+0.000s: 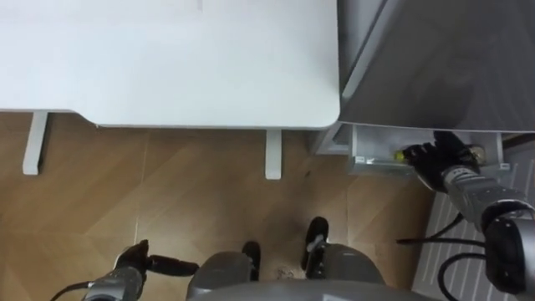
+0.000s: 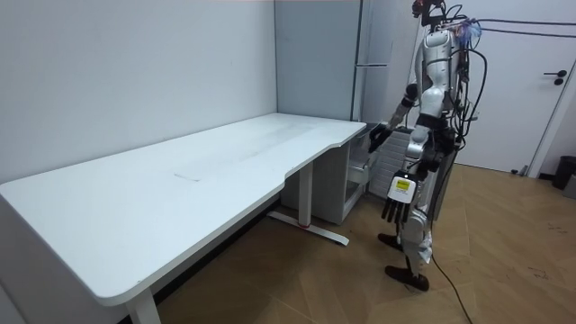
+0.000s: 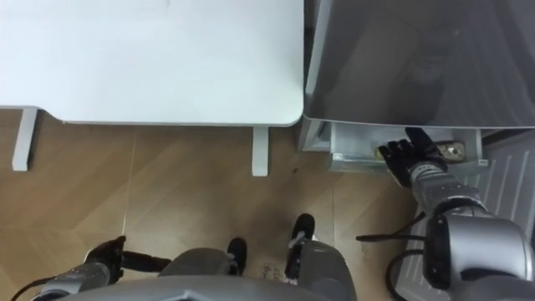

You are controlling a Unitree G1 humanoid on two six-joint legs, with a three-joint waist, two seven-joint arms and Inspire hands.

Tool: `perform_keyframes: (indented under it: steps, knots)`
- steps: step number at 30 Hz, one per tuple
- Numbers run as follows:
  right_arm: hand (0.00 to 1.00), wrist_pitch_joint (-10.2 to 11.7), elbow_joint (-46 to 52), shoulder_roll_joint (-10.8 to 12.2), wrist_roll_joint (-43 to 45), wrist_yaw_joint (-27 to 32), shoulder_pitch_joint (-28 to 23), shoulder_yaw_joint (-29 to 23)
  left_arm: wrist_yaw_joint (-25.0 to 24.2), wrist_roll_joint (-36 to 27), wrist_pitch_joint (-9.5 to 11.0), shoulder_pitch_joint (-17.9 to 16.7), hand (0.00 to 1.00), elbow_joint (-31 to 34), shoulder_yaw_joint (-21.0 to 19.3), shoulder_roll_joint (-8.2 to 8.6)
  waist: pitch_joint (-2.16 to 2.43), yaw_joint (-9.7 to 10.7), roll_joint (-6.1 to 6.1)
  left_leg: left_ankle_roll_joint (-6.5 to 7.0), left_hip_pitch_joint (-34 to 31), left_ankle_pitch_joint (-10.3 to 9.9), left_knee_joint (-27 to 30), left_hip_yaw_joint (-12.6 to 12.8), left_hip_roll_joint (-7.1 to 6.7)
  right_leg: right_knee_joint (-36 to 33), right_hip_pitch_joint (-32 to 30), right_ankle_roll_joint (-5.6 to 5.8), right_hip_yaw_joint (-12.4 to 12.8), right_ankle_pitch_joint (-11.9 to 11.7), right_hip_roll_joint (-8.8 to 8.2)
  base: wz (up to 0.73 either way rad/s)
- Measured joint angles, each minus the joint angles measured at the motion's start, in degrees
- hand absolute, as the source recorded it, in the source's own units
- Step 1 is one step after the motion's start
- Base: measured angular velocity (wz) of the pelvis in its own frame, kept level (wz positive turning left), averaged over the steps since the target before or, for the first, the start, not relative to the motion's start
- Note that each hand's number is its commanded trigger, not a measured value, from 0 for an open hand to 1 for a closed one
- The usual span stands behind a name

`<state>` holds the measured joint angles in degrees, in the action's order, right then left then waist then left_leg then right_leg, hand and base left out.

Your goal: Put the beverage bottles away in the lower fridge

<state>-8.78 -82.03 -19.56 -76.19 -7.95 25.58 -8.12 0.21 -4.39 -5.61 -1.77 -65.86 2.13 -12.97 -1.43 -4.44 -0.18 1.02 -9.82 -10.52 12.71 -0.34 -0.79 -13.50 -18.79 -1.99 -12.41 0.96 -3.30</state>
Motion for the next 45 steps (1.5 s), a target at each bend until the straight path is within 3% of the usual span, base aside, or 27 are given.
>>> perform_keyframes:
  steps: [4,8,11,15,19,25,29,32,37,41,44,45]
  knots:
    - [0.00,0.00,-0.03,-0.43,2.82,-1.00,0.00,-0.01,-0.85,-0.06,0.00,-0.11,0.00,-0.01,-0.25,-0.01,0.04,0.23,0.05,0.01,0.42,0.01,0.04,0.53,0.02,-0.04,0.37,-0.01,0.26,0.00,0.01,-0.02]
    - [0.00,0.08,-0.02,-0.63,4.86,-2.28,-0.71,-0.08,-1.01,-0.96,-0.01,-1.22,0.00,-0.03,-0.33,0.00,0.33,1.79,0.31,0.01,1.63,-0.01,-0.75,0.35,0.12,0.35,1.79,0.01,-0.05,0.00,0.12,0.03]
    - [0.00,0.23,1.17,-0.64,4.81,-3.03,-4.02,-0.51,-0.96,-1.05,-0.05,-2.57,0.00,0.18,-1.91,0.10,1.16,2.47,0.22,0.00,3.31,-0.01,-1.58,0.10,0.29,0.99,3.43,0.27,0.73,0.16,0.65,0.04]
    - [0.00,0.82,3.57,-0.65,4.81,-3.15,-6.79,-2.86,-0.89,-0.60,-0.02,-3.99,0.00,0.56,-4.37,0.27,1.40,2.83,-0.13,0.04,4.63,-0.01,-2.42,0.38,0.18,0.94,4.04,0.45,1.24,0.29,0.78,-0.07]
    - [0.00,1.73,3.65,-0.63,4.73,-4.73,-10.40,-4.48,-0.37,-0.46,0.87,-5.44,0.00,0.92,-6.68,0.55,1.43,3.02,-0.45,0.11,7.70,-0.13,-3.35,0.33,0.45,1.80,7.14,0.71,1.11,0.63,1.12,0.00]
    - [0.00,1.90,4.41,-0.15,4.73,-6.00,-18.15,-5.61,1.74,-0.44,1.89,-7.00,0.00,0.98,-10.01,0.66,1.01,2.68,-1.65,-0.18,11.48,-1.38,-3.71,0.60,1.32,1.89,10.64,0.67,1.15,1.67,2.03,-0.03]
    - [0.00,3.25,4.59,1.28,4.71,-6.04,-22.64,-5.57,2.69,0.15,2.38,-8.77,0.00,1.00,-10.16,1.20,1.04,2.77,-2.09,-0.34,13.39,-2.64,-3.11,1.01,1.99,1.91,12.70,0.65,1.29,2.22,2.73,-0.06]
    - [0.00,3.91,4.48,2.95,5.71,-6.79,-25.67,-5.74,3.41,2.43,2.76,-9.03,0.00,1.02,-11.43,1.21,1.33,3.26,-2.54,-0.32,14.30,-2.92,-3.25,1.02,2.14,1.57,13.40,0.76,1.36,2.90,2.82,0.00]
    - [0.00,3.94,4.95,4.71,7.16,-7.69,-28.62,-5.69,3.72,2.87,3.31,-9.64,0.00,0.88,-11.44,1.17,1.08,4.46,-3.11,0.23,16.53,-3.74,-2.97,1.27,1.46,-3.25,13.54,1.27,1.51,5.87,1.57,0.01]
    - [0.00,3.93,5.19,4.85,7.03,-8.22,-29.05,-5.57,3.66,2.87,3.58,-10.05,0.00,0.36,-10.40,0.82,0.87,5.98,-3.55,0.89,16.25,-5.37,-0.48,1.44,0.59,-7.23,12.54,1.88,1.58,8.08,0.24,0.00]
    - [0.00,3.97,6.53,4.85,6.90,-8.32,-28.98,-4.94,3.38,3.43,3.44,-9.51,0.00,-0.18,-9.88,0.67,1.46,5.76,-3.29,1.26,14.49,-5.82,0.95,2.27,0.13,-7.57,10.81,2.16,2.83,7.48,0.17,-0.17]
    - [0.00,3.95,6.52,4.85,6.90,-8.34,-28.96,-4.75,3.37,3.77,3.38,-9.39,0.00,-0.34,-9.88,0.66,1.29,5.69,-3.03,1.34,14.41,-5.84,1.01,2.52,0.08,-7.55,10.71,2.26,2.99,7.25,0.13,-0.15]
